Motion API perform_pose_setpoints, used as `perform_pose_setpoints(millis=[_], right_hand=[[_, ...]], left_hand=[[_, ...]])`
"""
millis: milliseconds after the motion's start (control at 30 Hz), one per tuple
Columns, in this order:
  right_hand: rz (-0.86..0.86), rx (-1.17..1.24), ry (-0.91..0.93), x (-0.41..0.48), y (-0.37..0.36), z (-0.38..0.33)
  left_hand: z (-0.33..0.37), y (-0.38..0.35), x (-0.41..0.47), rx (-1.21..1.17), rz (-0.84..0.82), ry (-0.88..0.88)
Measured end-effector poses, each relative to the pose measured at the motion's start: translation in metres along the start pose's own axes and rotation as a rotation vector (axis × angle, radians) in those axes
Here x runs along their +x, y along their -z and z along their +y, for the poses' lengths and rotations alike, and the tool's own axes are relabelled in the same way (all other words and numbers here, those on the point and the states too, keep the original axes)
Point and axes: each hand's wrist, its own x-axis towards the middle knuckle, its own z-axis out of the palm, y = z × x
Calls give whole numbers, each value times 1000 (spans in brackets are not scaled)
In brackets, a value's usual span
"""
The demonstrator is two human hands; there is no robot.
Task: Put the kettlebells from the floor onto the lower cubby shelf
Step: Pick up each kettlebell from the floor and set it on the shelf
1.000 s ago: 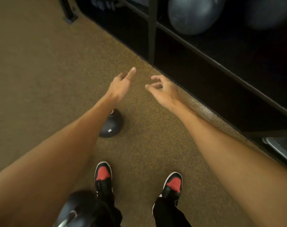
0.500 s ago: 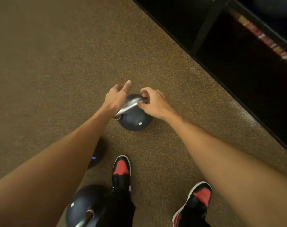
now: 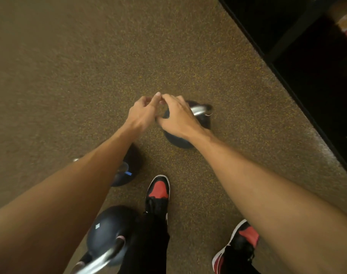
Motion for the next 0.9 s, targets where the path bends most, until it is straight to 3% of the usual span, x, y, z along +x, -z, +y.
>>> perform_pose_setpoints(millis=[500,900], right_hand=[[-244,-51,203,-42,-30,-91],[-392,-98,215,-46,-108,-119]], left_hand=[[-53,94,-118,-132,312,107],[-132,123,-142,-185,411,164]])
